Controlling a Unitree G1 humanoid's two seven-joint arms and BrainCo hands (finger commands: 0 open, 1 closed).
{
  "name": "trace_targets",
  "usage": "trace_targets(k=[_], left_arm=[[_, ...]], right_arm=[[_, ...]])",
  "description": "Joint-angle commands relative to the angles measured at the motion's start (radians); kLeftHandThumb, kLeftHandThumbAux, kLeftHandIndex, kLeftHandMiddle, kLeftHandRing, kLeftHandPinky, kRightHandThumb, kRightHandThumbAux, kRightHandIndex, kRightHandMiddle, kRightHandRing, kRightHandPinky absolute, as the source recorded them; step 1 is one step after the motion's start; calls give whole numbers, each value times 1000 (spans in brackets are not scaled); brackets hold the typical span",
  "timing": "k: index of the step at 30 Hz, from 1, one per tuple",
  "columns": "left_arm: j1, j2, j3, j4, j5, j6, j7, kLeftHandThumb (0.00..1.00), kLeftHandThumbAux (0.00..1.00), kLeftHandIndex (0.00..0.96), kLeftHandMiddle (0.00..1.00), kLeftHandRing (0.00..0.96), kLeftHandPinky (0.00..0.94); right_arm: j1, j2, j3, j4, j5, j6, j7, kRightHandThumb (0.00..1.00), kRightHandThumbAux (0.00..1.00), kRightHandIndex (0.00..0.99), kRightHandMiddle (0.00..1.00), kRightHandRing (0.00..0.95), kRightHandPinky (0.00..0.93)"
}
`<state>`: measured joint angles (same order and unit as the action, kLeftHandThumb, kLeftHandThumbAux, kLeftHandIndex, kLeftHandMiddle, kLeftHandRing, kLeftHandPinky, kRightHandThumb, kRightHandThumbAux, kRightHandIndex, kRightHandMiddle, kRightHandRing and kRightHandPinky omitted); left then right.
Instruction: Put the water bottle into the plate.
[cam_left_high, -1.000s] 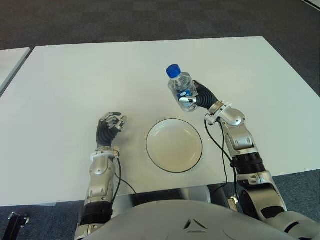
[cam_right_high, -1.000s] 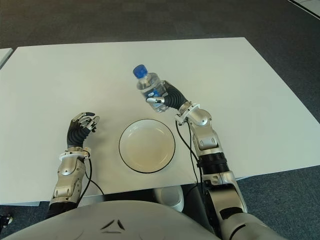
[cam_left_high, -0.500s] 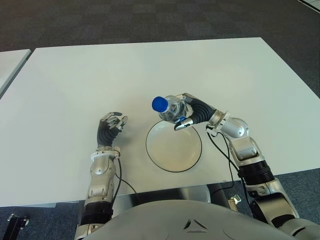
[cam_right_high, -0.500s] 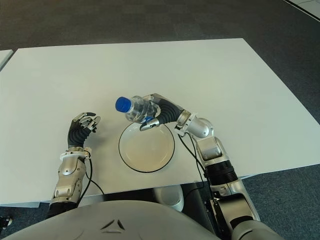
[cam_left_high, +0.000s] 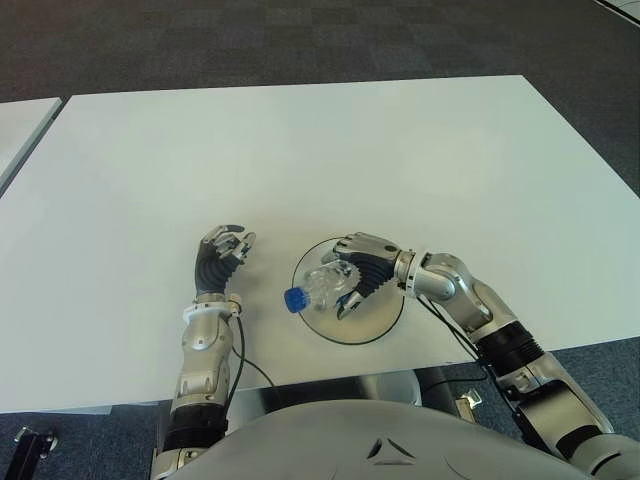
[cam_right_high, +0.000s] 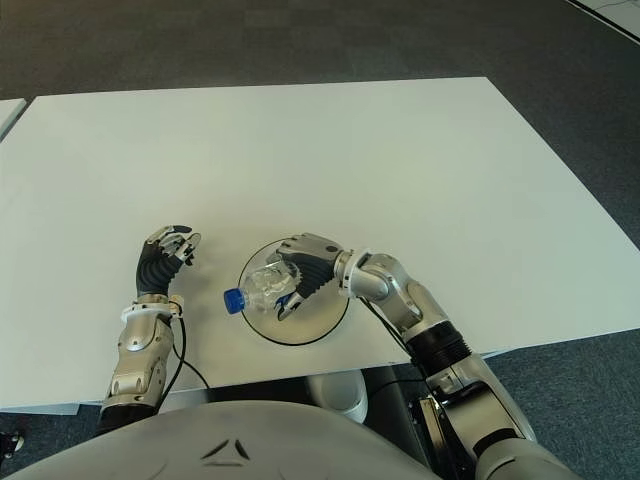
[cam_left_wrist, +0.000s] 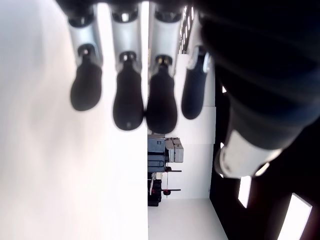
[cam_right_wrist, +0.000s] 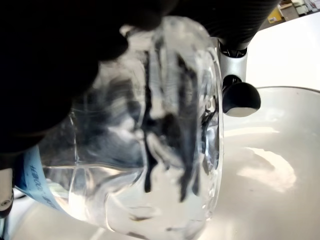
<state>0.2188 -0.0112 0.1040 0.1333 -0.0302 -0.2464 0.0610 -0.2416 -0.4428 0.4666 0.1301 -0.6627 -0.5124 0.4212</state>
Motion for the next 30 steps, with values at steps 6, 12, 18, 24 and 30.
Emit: trace_targets(k=[6,12,18,24,30], left_arm=[[8,1,4,4,-1,9,-2,708,714,437,709,692,676],[8,-1,5,3,-1,15,1,708,714,437,705,690,674],[9,-5,4,0,-2,10,2,708,714,436,707,691,680],[9,2,0,6,6,-4,-4,708,714,437,716,701,692],[7,2,0,11,7,-10,-1,708,714,437,718,701,684]], right_arm=[[-61,-41,78,-20,-233,25,-32,699,731,437,854,838,830],[-65,-42,104,-21,-275,58,-37,699,730,437,864,848,844],[-66,-31,130,-25,-339,138,-37,701,729,437,892,876,880],[-67,-23,150,-35,-397,212,-42,703,727,437,920,898,895],[-74,-20,169,-37,-426,258,-48,704,726,437,924,904,899]])
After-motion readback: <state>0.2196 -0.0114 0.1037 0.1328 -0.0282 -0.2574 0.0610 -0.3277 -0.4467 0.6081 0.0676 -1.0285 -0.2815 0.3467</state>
